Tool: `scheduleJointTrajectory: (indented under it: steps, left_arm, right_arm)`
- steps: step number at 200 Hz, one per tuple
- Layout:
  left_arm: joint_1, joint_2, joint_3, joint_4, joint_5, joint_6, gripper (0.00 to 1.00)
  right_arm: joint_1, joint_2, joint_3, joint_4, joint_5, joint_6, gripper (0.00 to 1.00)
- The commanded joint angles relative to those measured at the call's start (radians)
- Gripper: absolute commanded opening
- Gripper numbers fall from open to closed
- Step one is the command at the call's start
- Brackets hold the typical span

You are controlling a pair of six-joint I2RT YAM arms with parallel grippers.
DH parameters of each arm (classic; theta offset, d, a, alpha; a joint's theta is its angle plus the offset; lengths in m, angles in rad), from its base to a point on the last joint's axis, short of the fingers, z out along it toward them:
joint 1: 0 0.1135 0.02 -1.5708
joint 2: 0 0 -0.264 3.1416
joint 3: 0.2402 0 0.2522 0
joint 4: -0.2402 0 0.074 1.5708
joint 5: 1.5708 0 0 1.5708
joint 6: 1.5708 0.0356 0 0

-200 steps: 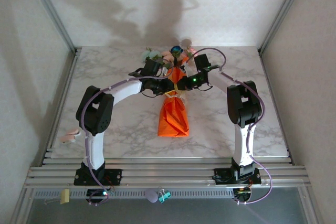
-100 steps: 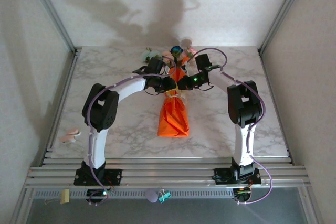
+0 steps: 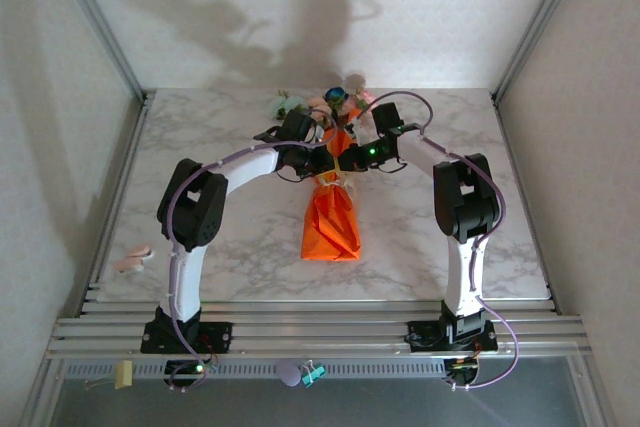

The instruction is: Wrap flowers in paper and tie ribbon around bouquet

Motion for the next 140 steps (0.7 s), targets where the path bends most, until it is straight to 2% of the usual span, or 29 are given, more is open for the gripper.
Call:
scheduleJointTrajectory:
  steps: [1, 47, 115, 140]
  left_arm:
    - [-0.010, -0.052, -0.042, 0.018, 0.017, -0.034, 0.13]
    - [0.001, -0.108, -0.185, 0.176, 0.066, -0.139, 0.01]
    - [0.015, -0.175, -0.292, 0.265, 0.094, -0.234, 0.00]
    - [0.022, -0.193, -0.328, 0.293, 0.104, -0.260, 0.00]
  right_arm:
    - [-0.006, 0.007, 0.024, -0.013, -0.025, 0.011, 0.00]
    - [-0.007, 0.002, 0.008, -0.010, -0.025, 0.014, 0.00]
    - [0.007, -0.055, -0.036, 0.020, 0.035, 0.019, 0.00]
    - [0.025, -0.104, -0.086, 0.055, 0.094, 0.029, 0.11]
